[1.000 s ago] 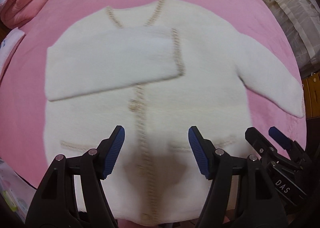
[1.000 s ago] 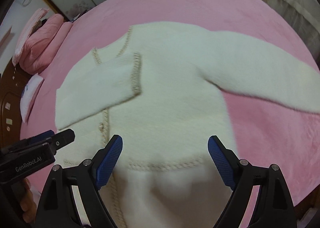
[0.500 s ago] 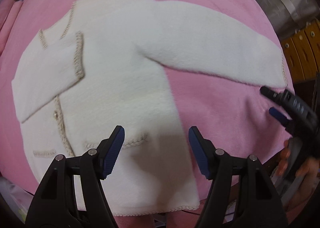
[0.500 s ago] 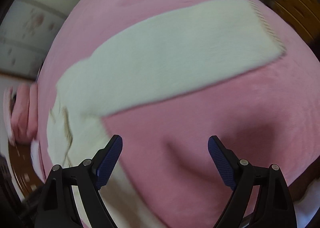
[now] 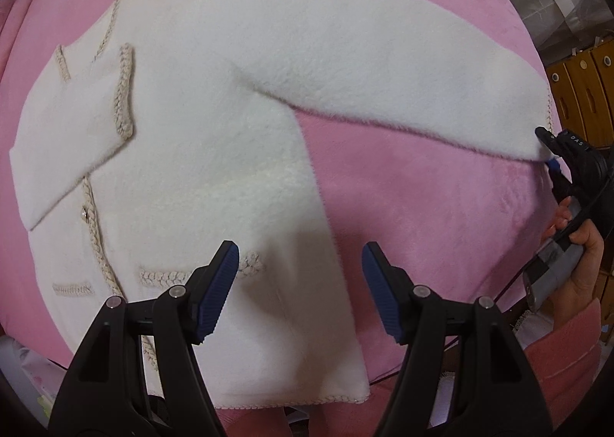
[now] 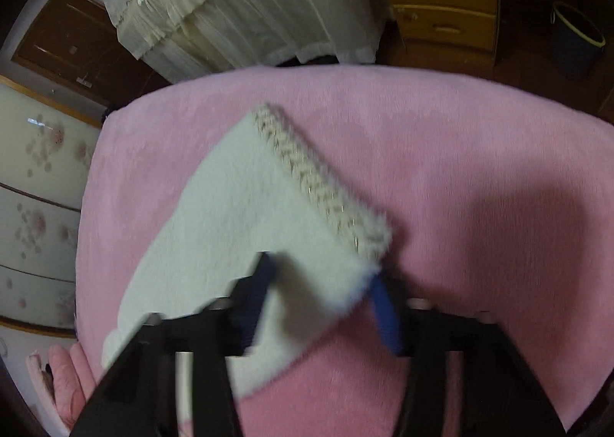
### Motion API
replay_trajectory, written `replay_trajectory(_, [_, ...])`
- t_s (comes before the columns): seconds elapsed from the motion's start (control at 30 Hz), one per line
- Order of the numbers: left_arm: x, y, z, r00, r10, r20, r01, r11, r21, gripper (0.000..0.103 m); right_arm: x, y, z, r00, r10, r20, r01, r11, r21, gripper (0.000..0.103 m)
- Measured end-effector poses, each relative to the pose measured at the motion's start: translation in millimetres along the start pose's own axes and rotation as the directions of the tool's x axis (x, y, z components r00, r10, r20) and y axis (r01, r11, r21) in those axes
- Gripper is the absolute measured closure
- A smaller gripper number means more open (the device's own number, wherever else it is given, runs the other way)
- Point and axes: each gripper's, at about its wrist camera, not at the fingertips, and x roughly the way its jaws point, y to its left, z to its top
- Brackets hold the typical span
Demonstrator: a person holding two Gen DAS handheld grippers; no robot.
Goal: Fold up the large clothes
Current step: 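Grasp the other sleeve cuff with the right gripper and lift it, then fold the held sleeve across the body over the first sleeve, release right gripper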
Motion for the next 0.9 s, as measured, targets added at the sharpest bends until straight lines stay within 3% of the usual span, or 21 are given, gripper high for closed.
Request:
replay_trajectory(0.07, [-1.8,11.2,-5.0,1.000,-0.008,0.006,0.008,1.000,-0.012,0.039,-3.7,-0.4,8.9,0.999,0.037,0.017,-0.037,0.999,0.000,0.093])
replay_trajectory(0.2, [-6.2,40.0,-14.5,1.000,-0.011,0.027,0.012,0.999,-0.042,0.039,-32.4,16.4,14.2,0.992,0.068,0.102,-0.065,0.997,-0.038,0.095])
replay_trajectory(0.33, [-14.6,85.4,-25.5,0.998,-0.013,0.067,0.020,0.995,-0.093,0.039,-74.7,76.4,-8.6,0.974,0.113,0.195,-0.088,0.987,-0.134,0.095])
replay_trajectory(0.47, [-30.1,147.2,-47.8,0.993,-0.008,0.114,0.024,0.990,-0.140,0.039,-119.5,164.9,-39.3,0.942,0.214,0.257,-0.134,0.946,-0.296,0.095])
replay_trajectory(0.57, [-43.6,201.3,-69.7,0.989,0.005,0.147,0.021,0.984,-0.176,0.039,-147.2,235.4,-69.6,0.913,0.310,0.267,-0.172,0.883,-0.436,0.095])
replay_trajectory(0.7, [-57.6,273.1,-100.0,0.982,0.016,0.188,0.026,0.976,-0.218,0.039,-164.2,335.9,-140.2,0.885,0.407,0.227,-0.168,0.733,-0.659,0.095])
replay_trajectory(0.77, [-61.6,308.4,-113.4,0.979,0.027,0.200,0.022,0.971,-0.238,0.039,-155.8,376.6,-180.4,0.889,0.425,0.173,-0.177,0.665,-0.725,0.095])
replay_trajectory(0.9, [-63.3,368.6,-135.9,0.975,0.036,0.219,0.028,0.959,-0.283,0.039,-116.2,436.8,-259.1,0.914,0.404,0.031,-0.230,0.581,-0.781,0.095])
